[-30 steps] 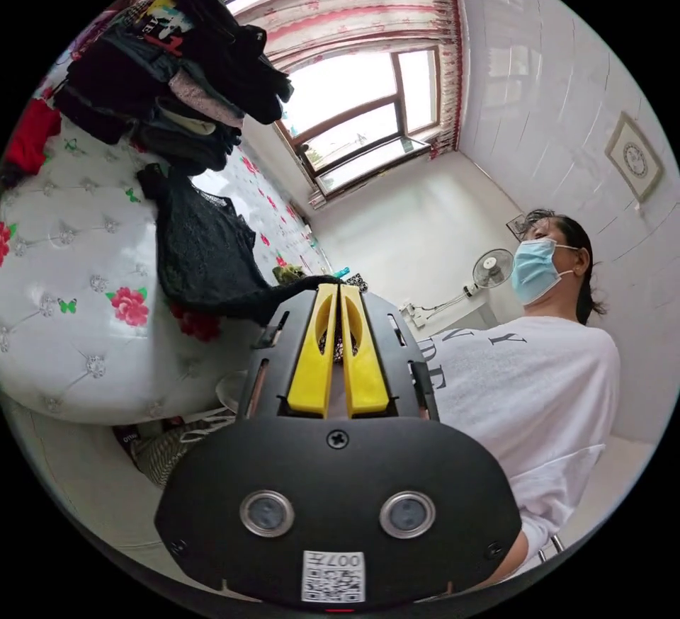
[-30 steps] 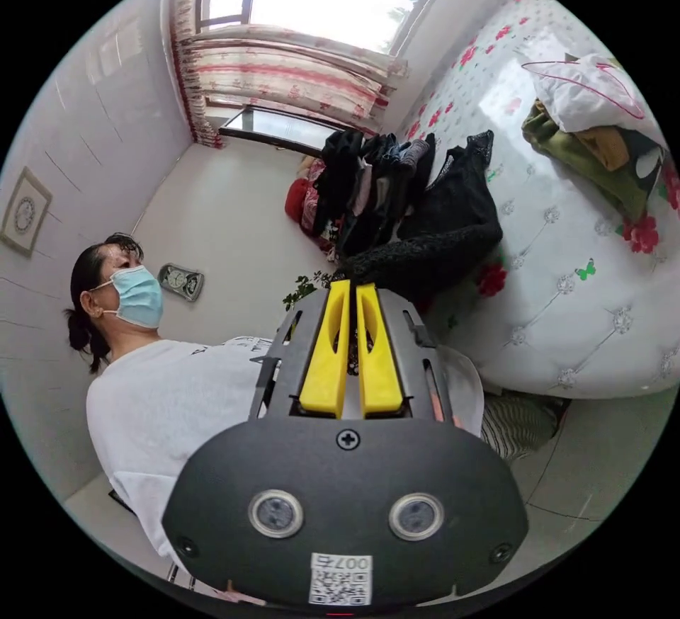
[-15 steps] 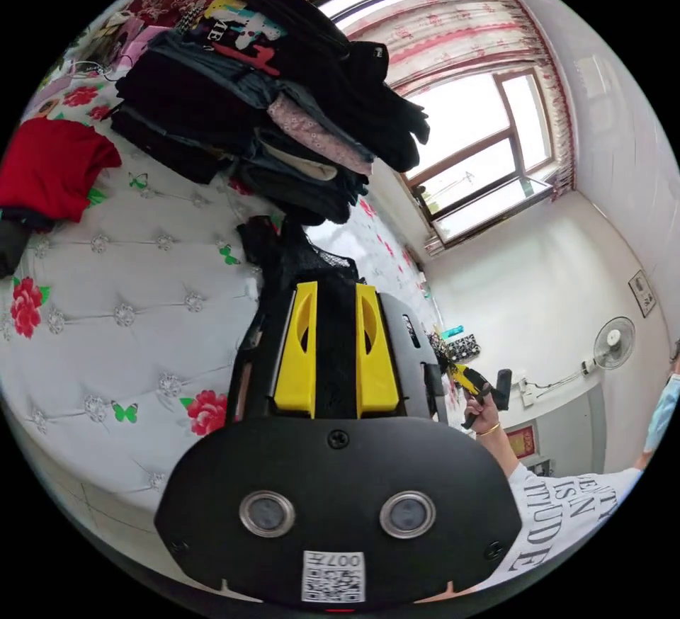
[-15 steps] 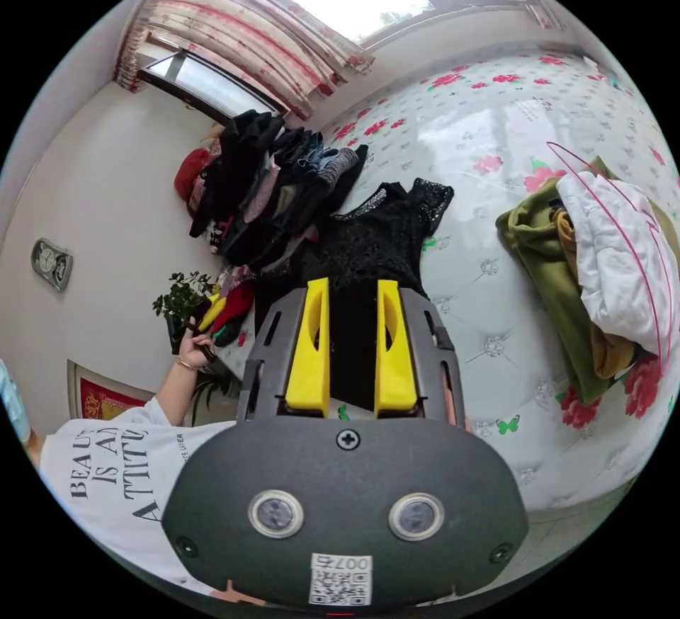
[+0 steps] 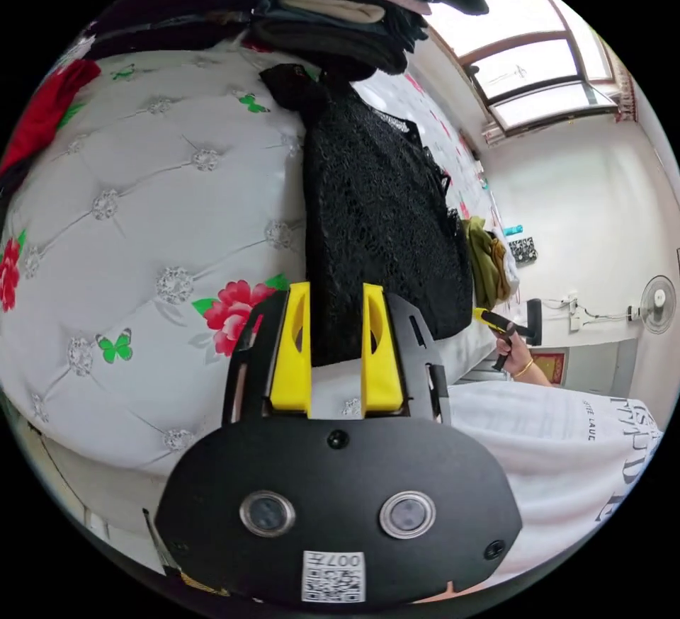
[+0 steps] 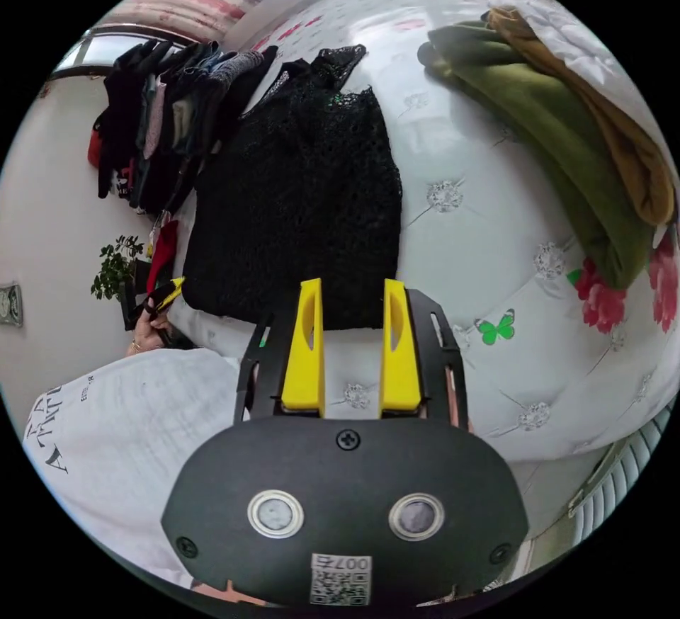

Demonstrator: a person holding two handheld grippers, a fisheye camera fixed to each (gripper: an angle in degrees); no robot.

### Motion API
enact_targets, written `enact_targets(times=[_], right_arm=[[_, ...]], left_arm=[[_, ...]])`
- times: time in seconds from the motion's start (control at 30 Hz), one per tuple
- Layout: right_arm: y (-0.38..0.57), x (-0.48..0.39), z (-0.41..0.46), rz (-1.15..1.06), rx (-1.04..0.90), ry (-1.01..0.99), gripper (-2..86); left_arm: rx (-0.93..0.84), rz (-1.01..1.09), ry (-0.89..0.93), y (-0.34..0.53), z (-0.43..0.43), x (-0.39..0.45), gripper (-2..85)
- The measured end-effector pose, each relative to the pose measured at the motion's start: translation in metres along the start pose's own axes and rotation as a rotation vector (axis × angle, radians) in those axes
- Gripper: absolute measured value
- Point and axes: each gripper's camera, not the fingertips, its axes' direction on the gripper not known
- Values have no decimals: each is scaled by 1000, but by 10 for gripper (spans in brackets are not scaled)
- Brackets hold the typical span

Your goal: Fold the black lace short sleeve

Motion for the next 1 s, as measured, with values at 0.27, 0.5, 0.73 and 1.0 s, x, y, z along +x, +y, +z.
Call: enact_targets(times=[0.27, 0.5, 0.73, 1.0], right_arm=[[27, -10, -55, -142, 86, -115, 4], [77, 16, -80, -123, 99, -259, -1], [124, 16, -122, -179, 154, -408, -2], [88, 57, -134, -98, 165, -630, 0]], left_arm=[[5, 117, 160, 33, -41, 2, -6], [94, 24, 318, 107, -92, -26, -8], [102, 129, 375, 120, -143, 1, -8], [216, -39, 567, 55, -163, -50, -8]])
